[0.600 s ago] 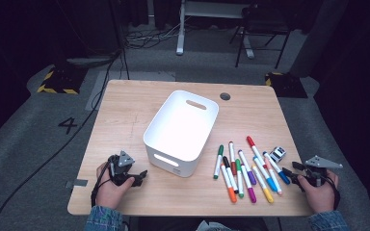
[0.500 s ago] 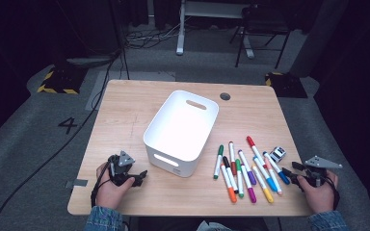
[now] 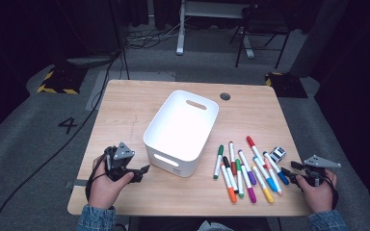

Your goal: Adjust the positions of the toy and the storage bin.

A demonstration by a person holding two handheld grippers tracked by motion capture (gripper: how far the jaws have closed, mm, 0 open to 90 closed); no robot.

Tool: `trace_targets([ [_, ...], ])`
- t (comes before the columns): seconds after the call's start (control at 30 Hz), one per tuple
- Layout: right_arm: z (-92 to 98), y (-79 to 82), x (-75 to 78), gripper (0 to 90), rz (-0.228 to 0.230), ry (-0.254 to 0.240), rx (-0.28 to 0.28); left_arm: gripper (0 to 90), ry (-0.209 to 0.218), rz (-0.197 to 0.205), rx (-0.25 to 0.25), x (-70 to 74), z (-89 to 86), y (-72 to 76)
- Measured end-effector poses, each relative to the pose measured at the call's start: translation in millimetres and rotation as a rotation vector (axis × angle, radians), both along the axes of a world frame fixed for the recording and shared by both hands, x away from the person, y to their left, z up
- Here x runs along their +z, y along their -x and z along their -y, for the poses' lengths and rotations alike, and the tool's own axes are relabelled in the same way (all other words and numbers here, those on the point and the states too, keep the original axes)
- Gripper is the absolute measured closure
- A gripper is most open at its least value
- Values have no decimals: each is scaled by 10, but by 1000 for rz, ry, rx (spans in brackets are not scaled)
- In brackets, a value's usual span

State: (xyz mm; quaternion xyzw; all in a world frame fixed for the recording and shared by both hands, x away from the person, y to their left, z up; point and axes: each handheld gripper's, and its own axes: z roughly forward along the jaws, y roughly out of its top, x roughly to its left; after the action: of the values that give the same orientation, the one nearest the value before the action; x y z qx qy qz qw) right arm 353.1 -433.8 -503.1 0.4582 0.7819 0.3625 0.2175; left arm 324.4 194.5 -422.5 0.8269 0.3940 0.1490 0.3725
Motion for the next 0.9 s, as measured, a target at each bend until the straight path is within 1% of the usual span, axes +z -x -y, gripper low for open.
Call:
trace_targets([
  [0.03, 1, 0, -1, 418, 1, 2, 2, 246, 5, 17, -6, 90, 5, -9],
  [0.07, 1, 0, -1, 418, 1, 2, 2, 246, 5, 17, -6, 90, 5, -9],
  [0.1, 0, 0, -1, 418, 1, 1, 0, 246, 13, 24, -10, 132, 5, -19],
  [0.13, 1, 0, 0, 418, 1, 1, 2, 246, 19, 33, -14, 224, 4, -44],
  [0.17, 1, 0, 0, 418, 1, 1, 2, 247, 19, 33, -14, 224, 4, -44],
  [0.2, 1, 0, 0, 418, 1, 1, 2, 249, 22, 45, -14, 325, -2, -71],
  [0.23, 1, 0, 0, 418, 1, 1, 2, 249, 22, 45, -14, 325, -2, -71],
  [0.27, 1, 1, -1, 418, 1, 2, 1, 249, 46, 69, -16, 407, -15, -111],
  [0.3, 0, 2, -1, 418, 1, 1, 0, 250, 53, 80, -19, 432, -22, -138],
  [0.33, 0, 2, -1, 418, 1, 1, 0, 250, 53, 80, -19, 432, -22, -138],
  [0.37, -1, 2, -1, 418, 1, 1, -1, 251, 68, 102, 2, 457, -12, -196],
  [0.43, -1, 2, -1, 418, 1, 1, -1, 257, 65, 116, 4, 471, -8, -258],
  [0.47, -1, 2, -1, 418, 1, 1, -1, 262, 72, 108, 3, 473, 3, -285],
  [0.5, -1, 2, -1, 418, 1, 1, -1, 267, 79, 115, -2, 473, 12, -320],
  [0.53, -1, 2, -1, 418, 1, 1, -1, 241, 101, 114, 2, 470, 25, -355],
  [0.57, -1, 2, -1, 418, 1, 1, -1, 262, 101, 114, 2, 470, 25, -355],
  [0.6, -1, 2, -1, 418, 1, 1, -1, 291, 71, 123, 19, 453, 57, -425],
  [0.63, 0, 2, -1, 418, 1, 1, -1, 280, 53, 122, 23, 435, 75, -464],
  [0.67, -1, 2, -1, 418, 1, 1, -1, 275, 66, 112, 23, 409, 100, -502],
  [0.7, -1, 2, -1, 418, 1, 1, -1, 290, 60, 112, 12, 394, 109, -530],
  [0.73, -1, 2, -1, 418, 1, 1, -1, 307, 60, 112, 12, 394, 109, -530],
  [0.77, -1, 2, -1, 418, 1, 1, -1, 307, 66, 105, -5, 365, 133, -571],
  [0.8, 0, 2, -1, 418, 1, 1, -1, 327, 83, 101, -6, 339, 156, -596],
  [0.83, -1, 2, -1, 418, 2, 1, -1, 353, 88, 88, -29, 308, 160, -644],
  [0.87, -1, 2, -1, 418, 2, 1, -1, 365, 88, 88, -29, 308, 160, -644],
  [0.9, -1, 2, -1, 418, 1, 1, -1, 349, 102, 59, -42, 280, 179, -680],
])
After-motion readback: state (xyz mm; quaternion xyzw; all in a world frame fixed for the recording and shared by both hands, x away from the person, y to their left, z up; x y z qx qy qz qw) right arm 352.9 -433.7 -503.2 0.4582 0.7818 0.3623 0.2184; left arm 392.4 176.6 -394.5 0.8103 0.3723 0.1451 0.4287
